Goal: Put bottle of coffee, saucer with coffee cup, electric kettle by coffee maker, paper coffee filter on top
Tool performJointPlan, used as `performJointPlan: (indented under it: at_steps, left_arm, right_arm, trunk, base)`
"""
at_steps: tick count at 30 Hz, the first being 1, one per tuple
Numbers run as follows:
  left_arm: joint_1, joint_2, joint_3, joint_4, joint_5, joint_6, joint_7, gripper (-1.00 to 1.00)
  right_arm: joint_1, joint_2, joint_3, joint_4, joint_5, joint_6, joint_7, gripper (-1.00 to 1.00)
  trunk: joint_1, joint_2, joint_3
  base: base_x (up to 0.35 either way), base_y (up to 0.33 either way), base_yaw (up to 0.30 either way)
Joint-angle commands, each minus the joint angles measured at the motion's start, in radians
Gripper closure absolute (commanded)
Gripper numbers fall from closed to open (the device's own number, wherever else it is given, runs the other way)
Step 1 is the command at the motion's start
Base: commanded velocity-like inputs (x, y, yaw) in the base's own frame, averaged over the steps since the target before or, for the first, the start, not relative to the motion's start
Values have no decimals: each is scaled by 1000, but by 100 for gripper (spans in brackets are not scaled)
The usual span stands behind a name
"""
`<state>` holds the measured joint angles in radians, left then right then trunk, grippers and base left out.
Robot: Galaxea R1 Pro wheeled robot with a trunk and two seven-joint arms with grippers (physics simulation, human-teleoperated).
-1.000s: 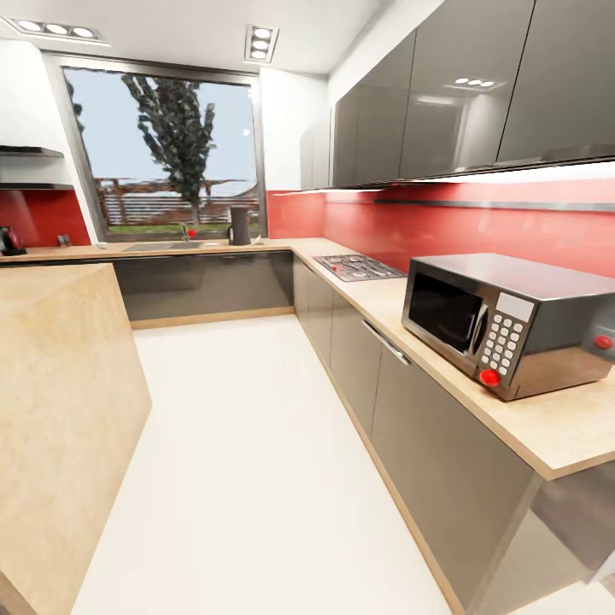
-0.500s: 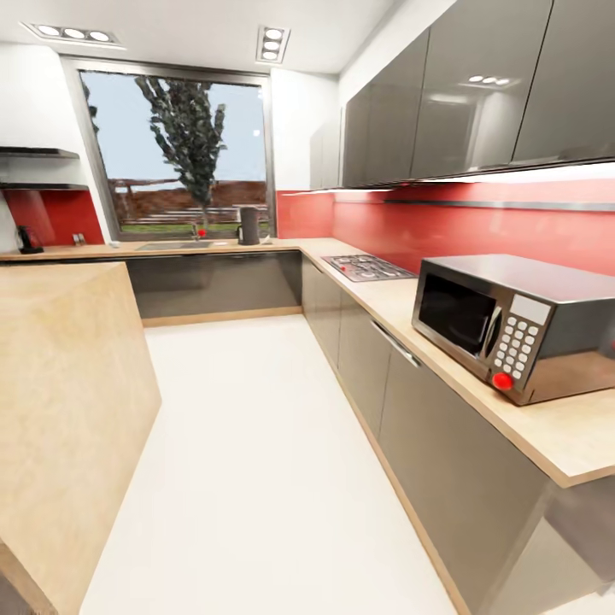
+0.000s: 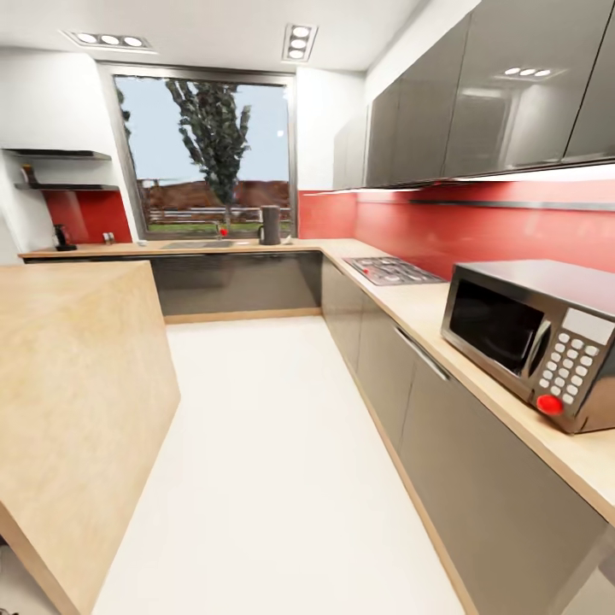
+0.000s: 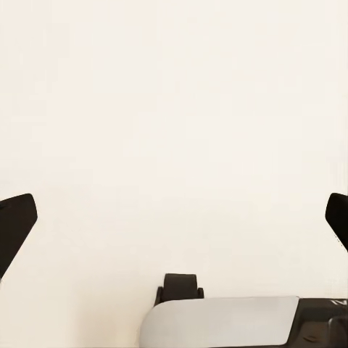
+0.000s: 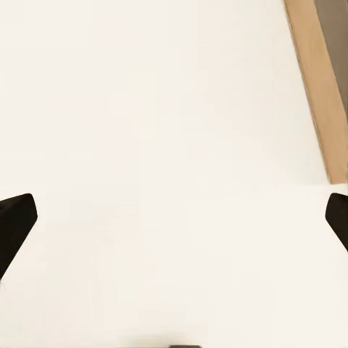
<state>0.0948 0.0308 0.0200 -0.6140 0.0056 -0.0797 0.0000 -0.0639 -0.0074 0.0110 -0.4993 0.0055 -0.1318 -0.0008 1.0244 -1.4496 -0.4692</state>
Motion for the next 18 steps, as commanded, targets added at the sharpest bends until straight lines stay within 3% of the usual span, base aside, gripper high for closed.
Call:
performJointPlan:
  at_steps: [1,18]
  left_arm:
    - [0,0,1,-1,1,-2,0,-100]
    - [0,0,2,0,1,-2,-2,-100]
  right_arm:
    - [-1,0,1,1,1,-3,0,-100]
    - [-1,0,1,1,0,-3,-1,-100]
  trunk:
    - [1,0,-1]
    - [1,0,-1]
  base:
    - [309,-11,167]
    - [324,-2,221]
